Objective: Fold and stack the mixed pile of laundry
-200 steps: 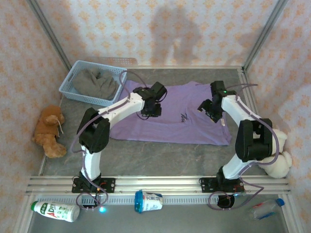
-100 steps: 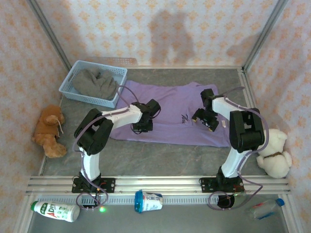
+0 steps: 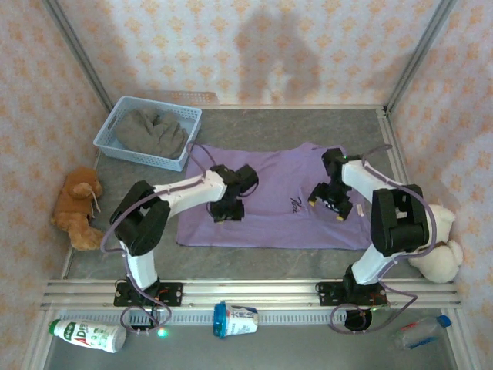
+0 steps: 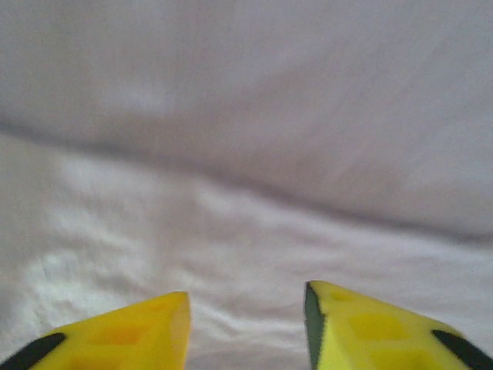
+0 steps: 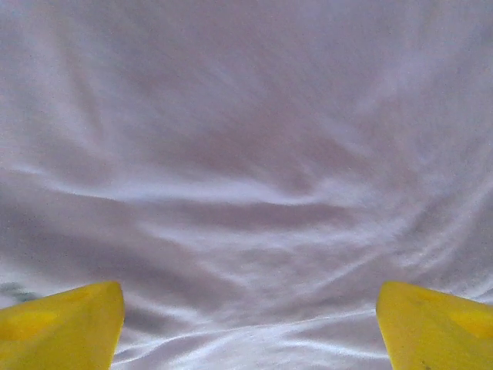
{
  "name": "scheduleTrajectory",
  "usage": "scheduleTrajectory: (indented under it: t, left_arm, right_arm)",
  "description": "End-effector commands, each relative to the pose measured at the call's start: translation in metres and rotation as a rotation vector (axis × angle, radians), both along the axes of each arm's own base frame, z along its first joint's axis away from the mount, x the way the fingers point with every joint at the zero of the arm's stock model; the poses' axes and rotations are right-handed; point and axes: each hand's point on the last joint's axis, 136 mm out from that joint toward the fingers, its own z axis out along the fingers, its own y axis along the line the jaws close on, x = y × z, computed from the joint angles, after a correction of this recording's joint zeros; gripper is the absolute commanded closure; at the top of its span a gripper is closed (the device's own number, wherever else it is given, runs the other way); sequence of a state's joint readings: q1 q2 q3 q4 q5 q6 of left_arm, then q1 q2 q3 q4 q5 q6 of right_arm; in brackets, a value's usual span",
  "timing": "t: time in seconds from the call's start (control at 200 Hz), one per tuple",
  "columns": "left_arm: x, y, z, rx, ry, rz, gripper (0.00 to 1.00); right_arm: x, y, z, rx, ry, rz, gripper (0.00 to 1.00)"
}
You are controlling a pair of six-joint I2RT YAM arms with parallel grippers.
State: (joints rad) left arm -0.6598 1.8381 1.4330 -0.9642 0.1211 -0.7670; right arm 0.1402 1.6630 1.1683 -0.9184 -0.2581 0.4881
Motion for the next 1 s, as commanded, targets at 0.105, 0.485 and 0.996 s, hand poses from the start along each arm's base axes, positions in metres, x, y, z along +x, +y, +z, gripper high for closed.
scheduleTrajectory:
  t: [0.105,0.485,0.996]
  left_arm:
    - [0.103,0.038,0.036,0.010,-0.184,0.121,0.48]
    - [0.199,0.098,0.008,0.005,-0.221,0.269,0.49]
    - [0.221,0.129,-0.019,0.097,-0.171,0.389,0.34]
  right_arm:
    - [0.081,-0.012,0.038,-0.007,-0.145,-0.048,0.18]
    - [0.192,-0.060,0.024,-0.147,-0.230,-0.122,0.27]
    - [0.246,-0.077,-0.032,-0.062,-0.188,-0.055,0.27]
